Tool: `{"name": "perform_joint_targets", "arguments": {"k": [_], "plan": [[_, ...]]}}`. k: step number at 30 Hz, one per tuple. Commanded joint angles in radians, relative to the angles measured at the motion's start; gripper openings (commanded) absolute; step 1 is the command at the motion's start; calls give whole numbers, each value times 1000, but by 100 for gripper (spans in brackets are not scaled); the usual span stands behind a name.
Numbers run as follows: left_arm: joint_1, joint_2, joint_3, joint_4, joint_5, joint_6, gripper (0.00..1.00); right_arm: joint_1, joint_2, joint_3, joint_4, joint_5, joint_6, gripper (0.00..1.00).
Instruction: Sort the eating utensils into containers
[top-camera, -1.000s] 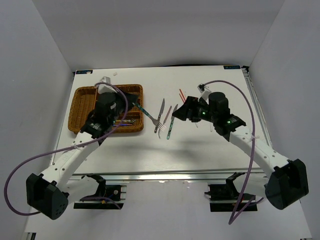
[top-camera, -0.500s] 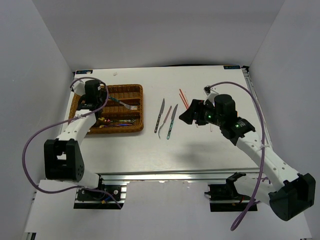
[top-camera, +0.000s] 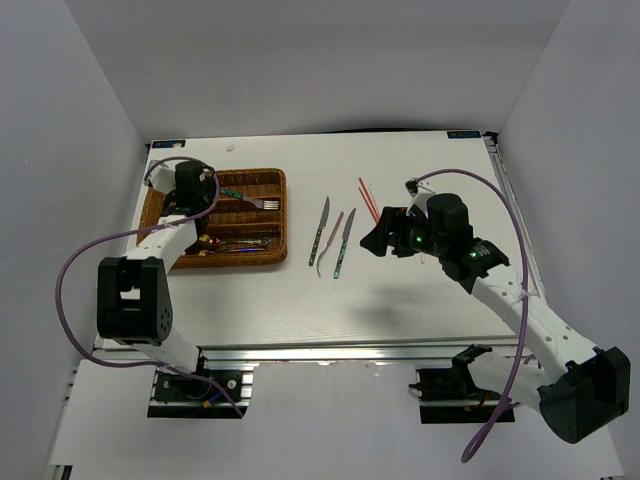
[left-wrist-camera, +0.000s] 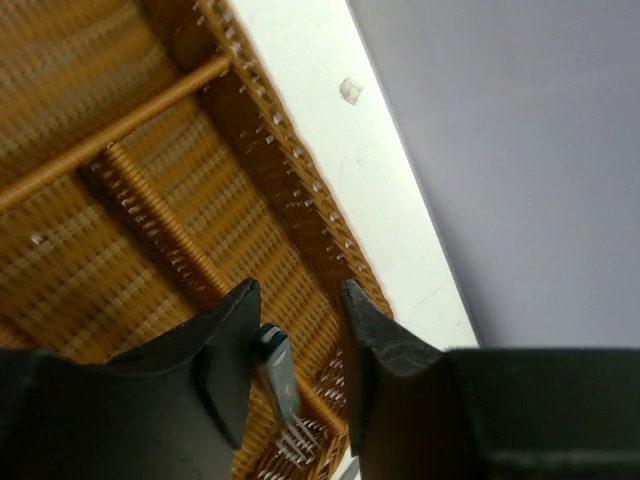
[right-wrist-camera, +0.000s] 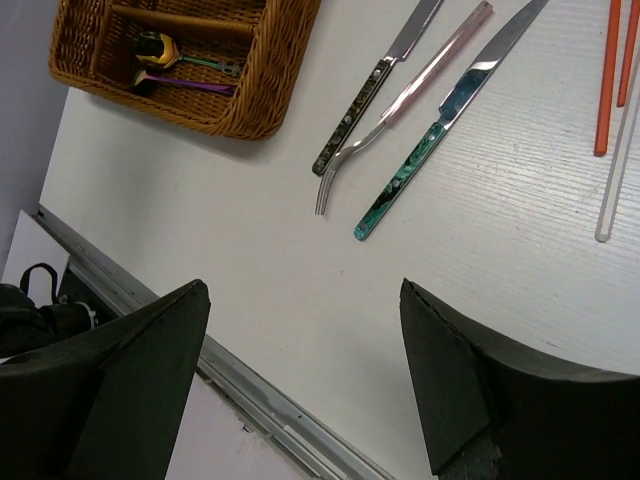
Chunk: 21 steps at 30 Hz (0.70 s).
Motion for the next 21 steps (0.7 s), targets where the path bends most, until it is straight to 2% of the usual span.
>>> {"name": "perform_joint_targets", "arguments": {"k": [1,2,3,6,9,10,13,18,21], "plan": [[5,-17,-60,66,23,-32,49,-4,-9,7,12,6,-28,82],[5,-22,-61,65,20,-32,56,-2,2,6,15,6,-25,83],[5,-19,-58,59,20,-19,68,-2,6,4,18,5,-24,84],[5,-2,1,-24,11,15,81,-4,20,-14,36,12,-13,89],[6,-1,63,-134,-9,41,87,-2,54,-11,13,80,-1,89],[6,-8,76,-191,-12,49,98,-4,92,-5,-12,133,4,89],[6,-25,147,-323,-60,89,98,-2,187,38,-63,228,35,89],[8,-62,248,-528,-186,164,98,31,284,78,-46,377,102,89],[14,-77,293,-604,-222,214,98,73,399,142,-69,460,156,89]]}}
